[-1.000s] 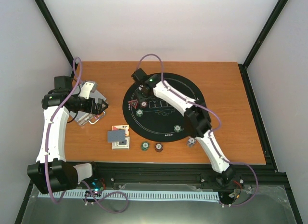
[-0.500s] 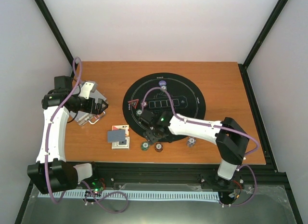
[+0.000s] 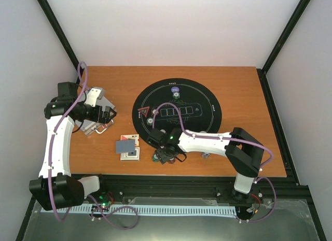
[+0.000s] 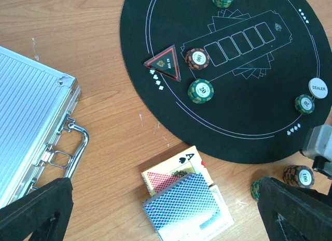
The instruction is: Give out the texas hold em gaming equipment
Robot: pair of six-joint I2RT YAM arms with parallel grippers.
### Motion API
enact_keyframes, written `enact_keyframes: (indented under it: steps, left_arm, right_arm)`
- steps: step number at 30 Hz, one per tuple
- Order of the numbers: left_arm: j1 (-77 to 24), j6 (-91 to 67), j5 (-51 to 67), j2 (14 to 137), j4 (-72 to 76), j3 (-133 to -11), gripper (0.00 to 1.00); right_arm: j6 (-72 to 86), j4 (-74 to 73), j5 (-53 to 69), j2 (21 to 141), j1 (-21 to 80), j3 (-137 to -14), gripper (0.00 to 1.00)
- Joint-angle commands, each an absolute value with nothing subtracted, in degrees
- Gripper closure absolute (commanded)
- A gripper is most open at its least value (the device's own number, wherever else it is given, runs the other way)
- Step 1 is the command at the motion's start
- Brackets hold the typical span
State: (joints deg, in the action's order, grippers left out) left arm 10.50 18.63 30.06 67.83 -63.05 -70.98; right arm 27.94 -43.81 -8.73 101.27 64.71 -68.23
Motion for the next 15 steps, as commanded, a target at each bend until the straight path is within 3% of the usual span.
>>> enact_keyframes:
  steps: [1, 8, 15]
  left_arm:
    - [11.0, 18.5, 30.6, 67.0, -63.8, -71.8, 0.0]
    - [11.0, 18.8, 30.4, 67.0, -63.8, -71.9, 0.0]
    - [10.9, 18.7, 30.5, 67.3, -63.6, -71.7, 0.0]
  right_arm:
    - [29.4, -41.9, -8.9, 103.3, 65.2, -66.2, 0.29]
    - [30.4, -39.9, -8.1, 103.5, 65.2, -64.0, 0.34]
    - [30.5, -39.7, -8.4, 103.0, 65.2, -63.8, 0.47]
